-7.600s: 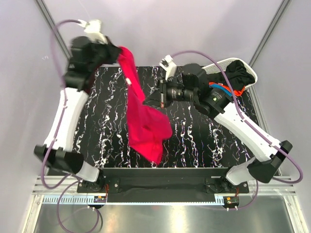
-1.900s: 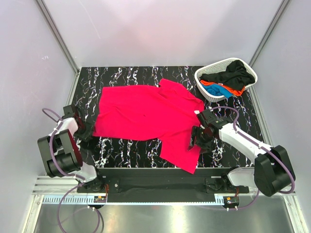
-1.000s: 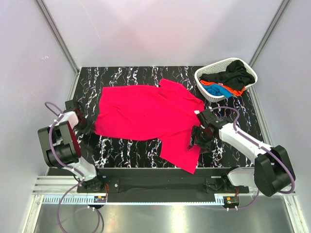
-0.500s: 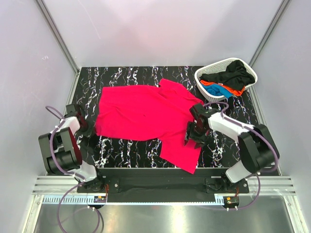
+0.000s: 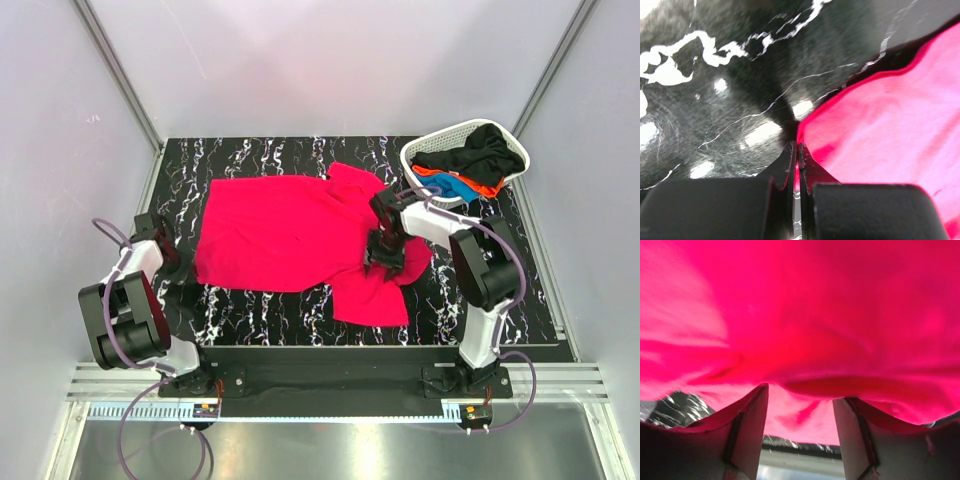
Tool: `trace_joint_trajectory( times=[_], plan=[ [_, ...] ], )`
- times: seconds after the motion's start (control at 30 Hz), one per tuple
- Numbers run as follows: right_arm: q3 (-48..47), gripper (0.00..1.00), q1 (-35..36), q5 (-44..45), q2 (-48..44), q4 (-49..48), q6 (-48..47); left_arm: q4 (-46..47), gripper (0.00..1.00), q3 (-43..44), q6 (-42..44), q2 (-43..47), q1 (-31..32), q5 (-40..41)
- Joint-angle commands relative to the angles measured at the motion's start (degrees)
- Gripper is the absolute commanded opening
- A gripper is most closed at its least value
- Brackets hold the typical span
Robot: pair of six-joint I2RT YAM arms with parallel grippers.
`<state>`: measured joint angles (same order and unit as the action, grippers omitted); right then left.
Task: Fold and stack the t-shirts
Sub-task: Flatten the tshirt out
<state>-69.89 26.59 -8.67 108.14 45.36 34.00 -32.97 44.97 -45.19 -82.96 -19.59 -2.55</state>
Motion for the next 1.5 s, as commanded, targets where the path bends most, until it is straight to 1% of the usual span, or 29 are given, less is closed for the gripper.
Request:
trace_joint_trajectory(
  times=[0.0, 0.07, 0.1, 0.17, 0.2, 0.23, 0.33, 0.37, 0.4, 0.43, 0.5, 0.53, 0.6, 0.63, 0.8, 1.1, 1.37, 1.4, 1.47],
  plan=[
    [-6.4, 0.62, -0.1, 5.5, 2.8, -1.0, -3.8, 0.1, 0.00, 3.9, 1.8, 2.0, 0.2, 1.1],
    [-5.8, 0.66, -0.1, 8.0, 0.7, 1.8, -4.1, 0.0, 0.00, 4.7, 2.4, 2.7, 0.2, 1.1],
    [-3.1, 0.67, -0.1, 8.4, -3.3, 2.0, -4.6, 0.0, 0.00, 4.8, 2.8, 2.8, 0.2, 1.1],
    [0.3, 0.70, -0.1, 11.8, -8.1, 2.7, -4.2, 0.1, 0.00, 4.4, 3.1, 3.1, 0.2, 1.0],
    [3.7, 0.71, -0.1, 12.5, -12.7, 3.0, -3.3, 0.1, 0.00, 4.1, 3.0, 3.2, 0.2, 1.1],
    [5.5, 0.71, -0.1, 13.3, -14.8, 3.5, -2.6, 0.1, 0.00, 3.4, 2.9, 3.2, 0.2, 1.1],
    [12.6, 0.68, -0.4, 12.3, -21.1, 4.1, 1.5, 0.5, 0.00, 2.3, 2.8, 3.2, 0.2, 1.6],
    [14.4, 0.66, -0.5, 11.7, -22.2, 4.0, 2.9, 0.4, 0.00, 2.3, 2.9, 3.2, 0.3, 1.8],
    [17.7, 0.61, -0.6, 11.1, -23.7, 3.5, 5.3, 0.5, 0.00, 2.2, 3.0, 2.9, 0.2, 1.8],
    [19.0, 0.60, -0.7, 9.6, -24.1, 2.5, 6.0, 0.6, 0.00, 2.3, 3.2, 2.8, 0.3, 1.8],
    [20.5, 0.57, -0.9, 9.1, -24.5, 2.6, 7.0, 0.5, 0.00, 2.5, 3.2, 2.4, 0.2, 1.3],
    [21.0, 0.53, -0.9, 8.8, -24.9, 2.6, 7.5, 0.5, 0.00, 2.6, 3.3, 1.8, 0.3, 1.1],
    [23.1, 0.47, -0.9, 8.8, -26.2, 2.5, 9.6, 0.5, 0.00, 2.8, 3.0, 1.3, 0.2, 0.5],
    [24.0, 0.46, -1.0, 7.0, -26.6, 2.4, 10.2, 0.5, 0.00, 2.8, 3.0, 0.8, 0.2, 0.4],
    [29.4, 0.46, -0.9, 5.2, -29.6, 0.8, 13.8, 0.4, 0.00, 3.5, 3.2, -0.1, 0.1, 0.3],
    [27.8, 0.45, -0.9, 4.0, -26.2, 0.7, 14.3, 0.5, 0.00, 3.2, 3.0, -0.8, 0.2, 1.1],
    [26.0, 0.44, -0.9, 6.3, -24.3, 1.0, 15.2, 0.4, 0.00, 3.9, 3.4, -0.7, 0.2, 0.8],
    [26.1, 0.43, -0.9, 6.3, -24.3, 1.2, 15.3, 0.4, 0.00, 3.9, 3.4, -0.6, 0.2, 0.8],
    [26.2, 0.33, -0.9, 6.6, -24.4, 1.2, 15.7, 0.4, 0.00, 3.9, 3.4, -0.9, 0.2, 0.8]
  ],
)
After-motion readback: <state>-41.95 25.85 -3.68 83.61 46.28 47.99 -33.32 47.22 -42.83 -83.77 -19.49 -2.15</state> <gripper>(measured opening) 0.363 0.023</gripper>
